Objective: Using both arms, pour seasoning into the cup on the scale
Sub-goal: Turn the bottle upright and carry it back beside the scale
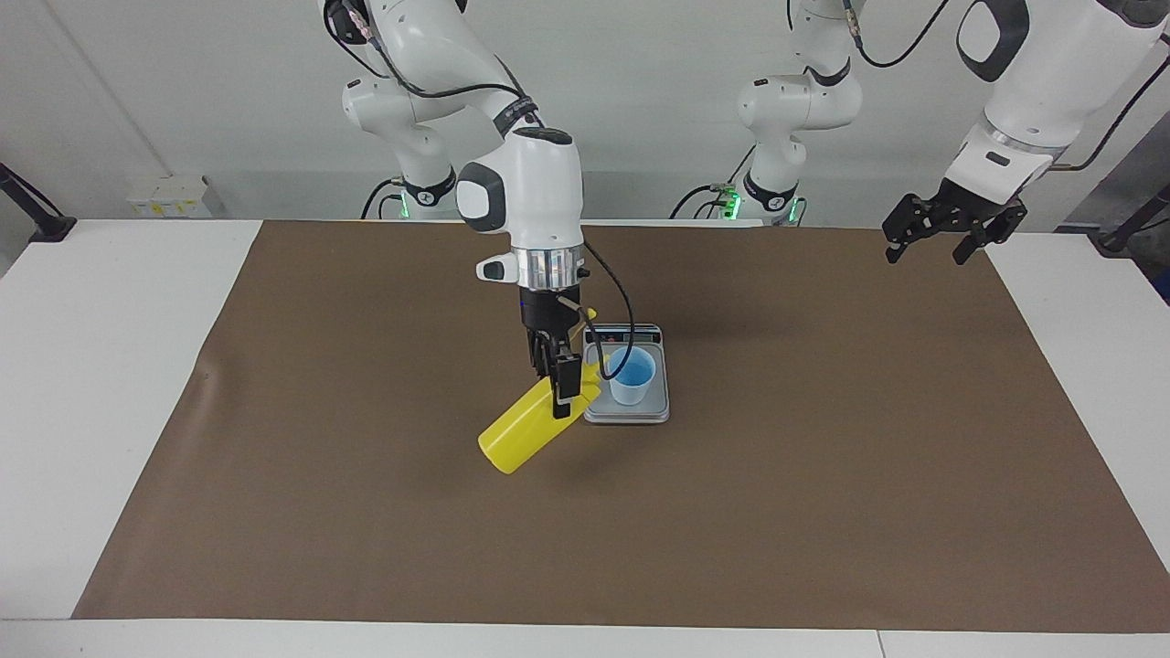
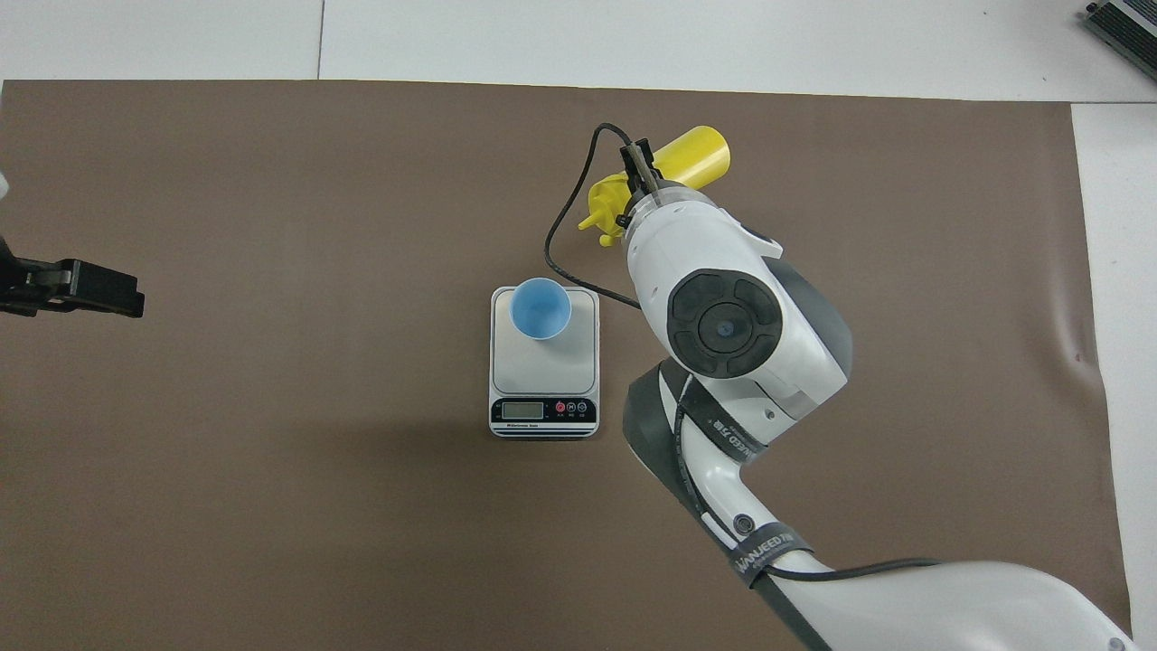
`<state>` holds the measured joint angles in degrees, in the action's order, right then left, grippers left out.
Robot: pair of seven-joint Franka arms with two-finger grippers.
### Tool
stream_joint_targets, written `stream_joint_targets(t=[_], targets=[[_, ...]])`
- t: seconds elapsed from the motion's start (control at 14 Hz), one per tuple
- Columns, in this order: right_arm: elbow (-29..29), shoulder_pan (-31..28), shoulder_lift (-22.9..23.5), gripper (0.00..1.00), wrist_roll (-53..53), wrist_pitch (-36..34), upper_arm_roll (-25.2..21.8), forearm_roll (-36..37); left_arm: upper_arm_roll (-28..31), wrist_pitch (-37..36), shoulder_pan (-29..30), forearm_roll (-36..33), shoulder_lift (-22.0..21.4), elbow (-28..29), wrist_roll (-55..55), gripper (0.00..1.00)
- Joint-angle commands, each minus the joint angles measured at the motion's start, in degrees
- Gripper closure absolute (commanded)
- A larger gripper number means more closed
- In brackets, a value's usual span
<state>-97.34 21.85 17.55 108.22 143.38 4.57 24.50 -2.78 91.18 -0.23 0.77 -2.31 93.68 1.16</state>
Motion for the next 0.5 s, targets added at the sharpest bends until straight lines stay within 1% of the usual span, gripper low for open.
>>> stream_joint_targets(t=[0.0, 0.21, 0.43], targets=[[-0.75, -2.24, -3.22, 1.00, -9.67, -4.50, 0.71, -5.66, -0.21, -0.04, 0.41, 0.02, -1.73, 1.86, -0.55, 0.00], [-0.92, -4.52, -5.41, 1.00, -18.19, -8.80, 0.71, -13.05, -0.12, -0.04, 0.41, 0.02, -1.73, 1.86, -0.55, 0.00], [-0.92, -8.12, -7.61, 1.00, -27.34, -14.95, 0.62, -21.56, -0.12, -0.04, 0.41, 0.02, -1.73, 1.86, -0.55, 0.00]])
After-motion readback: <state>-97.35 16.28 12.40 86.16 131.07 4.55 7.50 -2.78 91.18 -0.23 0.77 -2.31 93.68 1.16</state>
